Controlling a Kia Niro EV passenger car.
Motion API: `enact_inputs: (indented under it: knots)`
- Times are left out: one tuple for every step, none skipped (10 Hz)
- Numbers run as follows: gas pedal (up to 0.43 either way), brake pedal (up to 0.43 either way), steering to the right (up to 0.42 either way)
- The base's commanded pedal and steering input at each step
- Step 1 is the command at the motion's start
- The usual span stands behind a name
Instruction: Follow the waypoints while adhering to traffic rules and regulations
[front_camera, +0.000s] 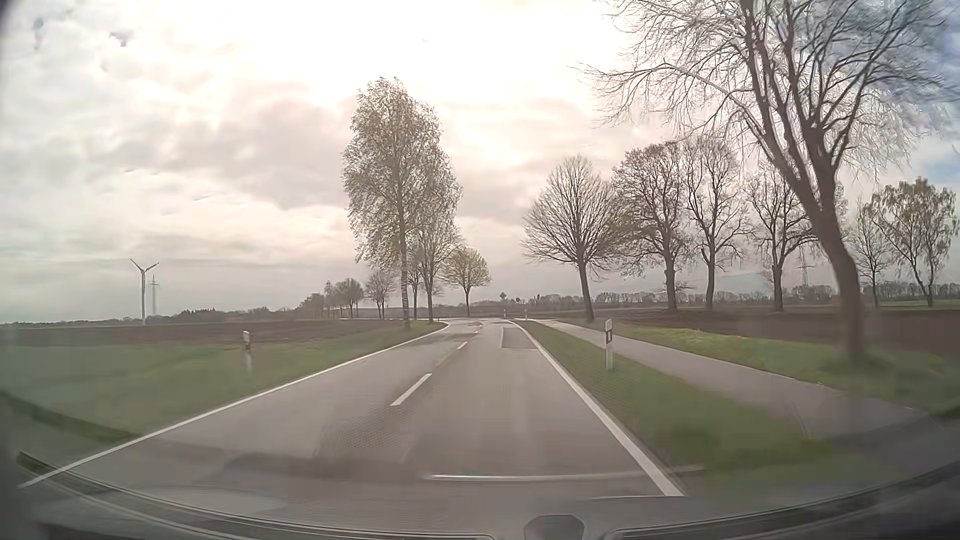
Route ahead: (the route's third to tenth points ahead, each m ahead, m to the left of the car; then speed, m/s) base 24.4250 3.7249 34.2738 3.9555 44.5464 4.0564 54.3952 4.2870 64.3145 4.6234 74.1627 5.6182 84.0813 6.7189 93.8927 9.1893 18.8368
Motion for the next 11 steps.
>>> enact_inputs:
  knots:
    - [0.189, 0.0, -0.001]
    - [0.197, 0.0, -0.002]
    - [0.197, 0.0, -0.001]
    - [0.197, 0.0, -0.002]
    - [0.197, 0.0, -0.002]
    - [0.197, 0.0, -0.004]
    - [0.197, 0.0, -0.005]
    - [0.197, 0.0, -0.004]
    - [0.197, 0.0, -0.004]
    - [0.197, 0.0, -0.003]
    - [0.197, 0.0, -0.003]
